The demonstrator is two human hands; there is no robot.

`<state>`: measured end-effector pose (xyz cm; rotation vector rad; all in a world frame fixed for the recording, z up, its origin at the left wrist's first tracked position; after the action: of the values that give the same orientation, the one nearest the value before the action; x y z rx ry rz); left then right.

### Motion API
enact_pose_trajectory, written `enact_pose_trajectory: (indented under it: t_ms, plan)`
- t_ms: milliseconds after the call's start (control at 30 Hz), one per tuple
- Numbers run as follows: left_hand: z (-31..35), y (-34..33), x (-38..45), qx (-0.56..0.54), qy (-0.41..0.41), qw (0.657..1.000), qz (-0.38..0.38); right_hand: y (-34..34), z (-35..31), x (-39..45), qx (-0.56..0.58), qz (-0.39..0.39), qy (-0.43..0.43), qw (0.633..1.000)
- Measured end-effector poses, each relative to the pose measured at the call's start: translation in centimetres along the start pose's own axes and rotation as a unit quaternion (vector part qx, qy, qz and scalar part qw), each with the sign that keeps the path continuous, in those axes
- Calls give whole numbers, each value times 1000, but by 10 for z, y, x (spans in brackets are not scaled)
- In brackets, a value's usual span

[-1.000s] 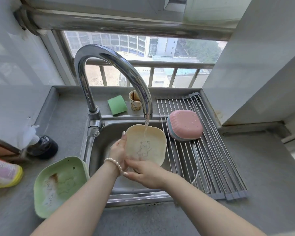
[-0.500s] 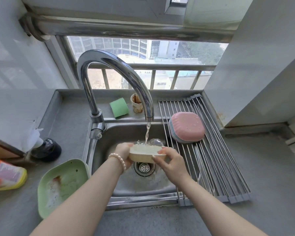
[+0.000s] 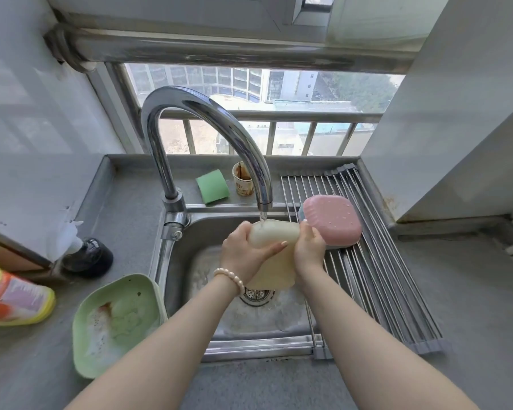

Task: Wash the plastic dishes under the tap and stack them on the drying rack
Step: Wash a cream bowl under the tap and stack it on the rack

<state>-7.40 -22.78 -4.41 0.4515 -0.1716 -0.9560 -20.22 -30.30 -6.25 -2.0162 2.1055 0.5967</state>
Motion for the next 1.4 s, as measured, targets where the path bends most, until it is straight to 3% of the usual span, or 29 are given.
enact_pose_trajectory:
  t_ms: [67, 133, 233, 333, 367, 400, 467, 500, 567, 633, 667, 700, 800, 833, 933, 1033, 1200, 1300, 1400]
  plan:
    - [-4, 5, -2, -109, 63, 992, 32, -11, -15, -3, -107, 35, 112, 987]
    - [-9, 11, -2, -174, 119, 972, 102, -29, -23, -14, -213, 42, 230, 949]
    - [-23, 19, 1, -235, 205, 932, 185, -55, -16, -40, -335, 37, 401, 852]
    - [-43, 17, 4, -327, 266, 888, 183, -71, -8, -60, -395, -3, 524, 754]
    - [-45, 16, 3, -325, 268, 887, 186, -71, -12, -58, -395, -18, 519, 758]
    - [-45, 17, 2, -304, 261, 896, 190, -71, -17, -52, -389, -32, 476, 788]
    - [-38, 19, -1, -243, 230, 921, 199, -70, -23, -34, -351, -24, 304, 885]
    - [-34, 20, -3, -224, 223, 926, 205, -70, -27, -34, -345, 2, 265, 901]
    - [-32, 21, -4, -245, 216, 921, 210, -73, -34, -50, -353, 42, 382, 853]
    - [-37, 22, 0, -271, 215, 916, 201, -76, -25, -61, -353, -4, 509, 785]
    - [-37, 23, 1, -251, 214, 925, 190, -74, -24, -59, -368, -42, 519, 770]
    - [-36, 23, 1, -220, 209, 937, 174, -69, -25, -51, -381, -59, 493, 780]
    - [-31, 27, 0, -105, 189, 966, 141, -53, -26, -18, -362, -100, 260, 889]
    - [-26, 28, 1, -43, 180, 974, 132, -50, -22, -12, -348, -112, 194, 910]
    - [-3, 22, 9, 157, 80, 979, 103, -34, -16, -4, -306, -68, 116, 943]
    - [17, 0, 10, 312, -36, 942, 114, -20, -10, -2, -260, 0, 67, 963]
    - [26, -30, 3, 319, -215, 918, 92, -9, -10, 0, -220, 32, 28, 975]
    - [21, -30, 6, 308, -342, 886, 61, -4, -4, 3, -187, 24, -9, 982]
    - [14, -11, 9, 338, -280, 898, 33, 2, 2, 5, -137, 26, -59, 988]
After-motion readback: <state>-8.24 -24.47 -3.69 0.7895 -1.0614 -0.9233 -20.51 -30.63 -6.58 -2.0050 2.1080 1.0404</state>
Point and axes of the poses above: each hand's wrist, its own x-axis towards the middle knuckle, its own y-axis out of the back of the hand, z = x × y, the point moved 5 cm from there along x, towards the middle knuckle, and after that the axes turned 2 degrees about z, right-handed, at the moved point
